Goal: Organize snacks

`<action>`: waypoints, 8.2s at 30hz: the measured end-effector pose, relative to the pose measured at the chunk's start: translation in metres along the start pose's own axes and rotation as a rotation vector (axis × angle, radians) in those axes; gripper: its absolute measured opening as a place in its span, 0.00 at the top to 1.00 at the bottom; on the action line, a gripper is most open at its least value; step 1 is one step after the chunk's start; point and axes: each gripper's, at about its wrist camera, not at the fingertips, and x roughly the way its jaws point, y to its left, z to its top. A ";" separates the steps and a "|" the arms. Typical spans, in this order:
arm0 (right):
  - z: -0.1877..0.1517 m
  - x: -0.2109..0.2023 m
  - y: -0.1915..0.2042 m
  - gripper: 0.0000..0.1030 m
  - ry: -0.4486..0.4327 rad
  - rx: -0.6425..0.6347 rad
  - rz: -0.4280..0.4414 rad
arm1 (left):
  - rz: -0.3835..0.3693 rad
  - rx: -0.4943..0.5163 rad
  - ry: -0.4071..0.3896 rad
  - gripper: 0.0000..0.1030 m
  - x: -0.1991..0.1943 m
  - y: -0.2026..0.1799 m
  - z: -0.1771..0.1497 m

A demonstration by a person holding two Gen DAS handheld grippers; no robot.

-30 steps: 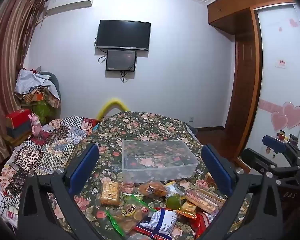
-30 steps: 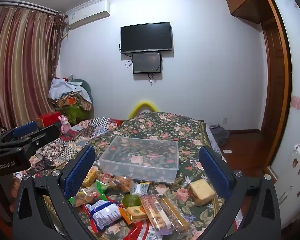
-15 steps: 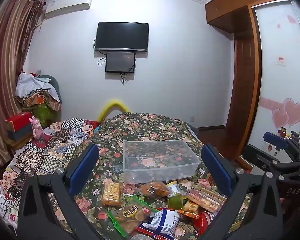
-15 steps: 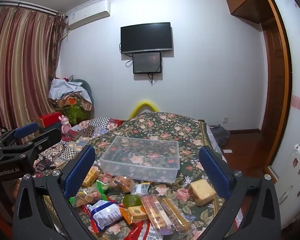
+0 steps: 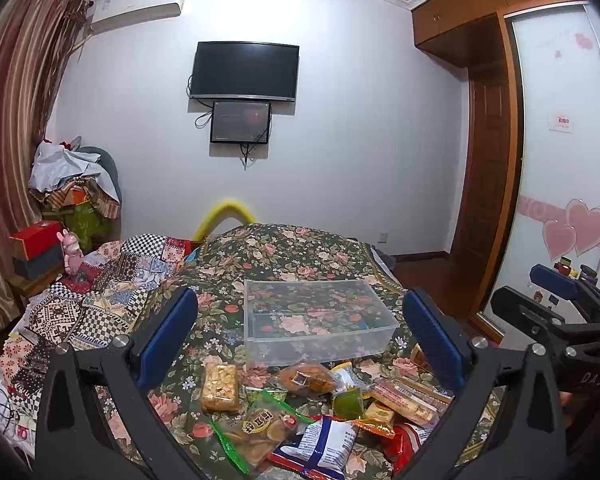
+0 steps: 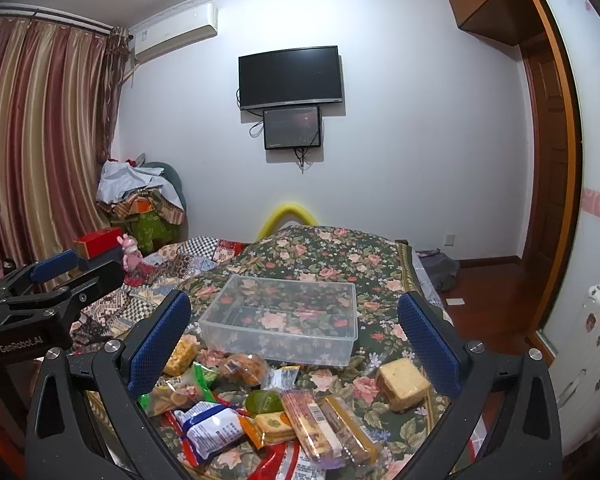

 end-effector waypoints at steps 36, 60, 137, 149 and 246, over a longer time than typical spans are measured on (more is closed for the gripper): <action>0.000 -0.002 -0.002 0.00 -0.010 0.011 0.010 | 0.010 0.004 0.003 0.00 0.001 -0.001 0.000; -0.003 0.002 -0.005 0.00 0.003 0.018 -0.002 | -0.001 0.019 0.003 0.00 0.002 -0.002 -0.003; -0.065 0.130 -0.122 0.50 0.461 0.090 -0.051 | 0.061 -0.097 0.588 0.56 0.177 0.109 -0.074; -0.017 0.130 -0.085 0.50 0.331 0.080 0.036 | 0.005 -0.029 0.489 0.56 0.181 0.071 -0.017; -0.120 0.105 -0.055 0.37 0.604 0.089 0.116 | -0.081 0.047 0.739 0.26 0.137 0.057 -0.136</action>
